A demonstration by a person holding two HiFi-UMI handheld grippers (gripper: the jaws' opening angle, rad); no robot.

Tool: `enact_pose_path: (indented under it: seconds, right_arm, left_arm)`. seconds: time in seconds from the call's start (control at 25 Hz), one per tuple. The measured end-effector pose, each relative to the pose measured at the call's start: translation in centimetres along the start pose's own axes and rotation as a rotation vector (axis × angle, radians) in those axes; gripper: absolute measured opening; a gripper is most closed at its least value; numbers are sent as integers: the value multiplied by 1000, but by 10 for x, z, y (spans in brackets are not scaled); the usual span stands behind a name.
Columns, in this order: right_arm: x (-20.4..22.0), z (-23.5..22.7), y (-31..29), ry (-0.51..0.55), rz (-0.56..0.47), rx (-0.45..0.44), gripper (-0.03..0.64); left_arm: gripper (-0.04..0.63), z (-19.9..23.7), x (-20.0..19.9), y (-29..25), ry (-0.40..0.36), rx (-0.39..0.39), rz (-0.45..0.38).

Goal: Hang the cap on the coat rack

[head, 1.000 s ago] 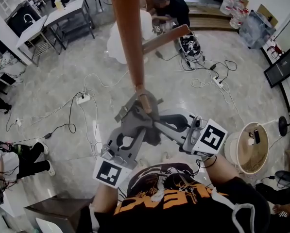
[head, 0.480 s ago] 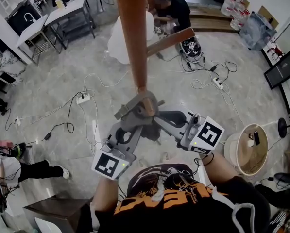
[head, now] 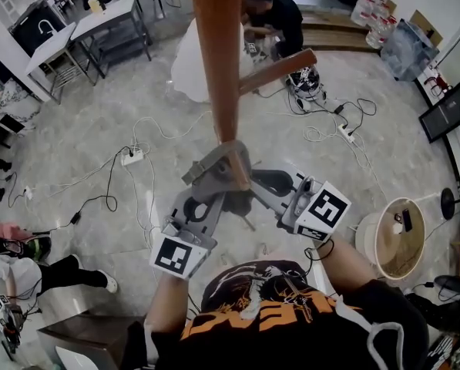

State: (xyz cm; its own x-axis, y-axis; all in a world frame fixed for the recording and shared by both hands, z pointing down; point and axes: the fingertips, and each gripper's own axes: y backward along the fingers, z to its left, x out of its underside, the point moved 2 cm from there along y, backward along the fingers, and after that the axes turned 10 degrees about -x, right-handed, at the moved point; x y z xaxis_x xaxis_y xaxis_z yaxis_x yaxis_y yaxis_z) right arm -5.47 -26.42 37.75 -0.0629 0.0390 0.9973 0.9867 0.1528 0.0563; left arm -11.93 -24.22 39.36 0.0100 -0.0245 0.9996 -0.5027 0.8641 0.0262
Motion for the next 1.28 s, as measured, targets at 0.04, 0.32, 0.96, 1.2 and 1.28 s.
enact_pose_path:
  seconds: [0.04,0.32,0.96,1.2,1.28]
  right_arm:
    - [0,-2,-1,-1,-1,5,35]
    - [-2,-17,-6,28,-3,45,35]
    - [-5,-23,-15,76,22,69,40]
    - [-8,-16,-15,91,33,86,43]
    - [-11,-13,-14,93,34,88,44]
  left_arm:
    - [34,1,0,-1,-4,-4,0]
    - [34,11,-4,-10,-5,-17,-18]
    - [35,18,-7,-14,-28,-9,-11]
    - [37,12,-11,-6,-44,11,-14]
    - [38,9,-14,-3,-44,20,-16]
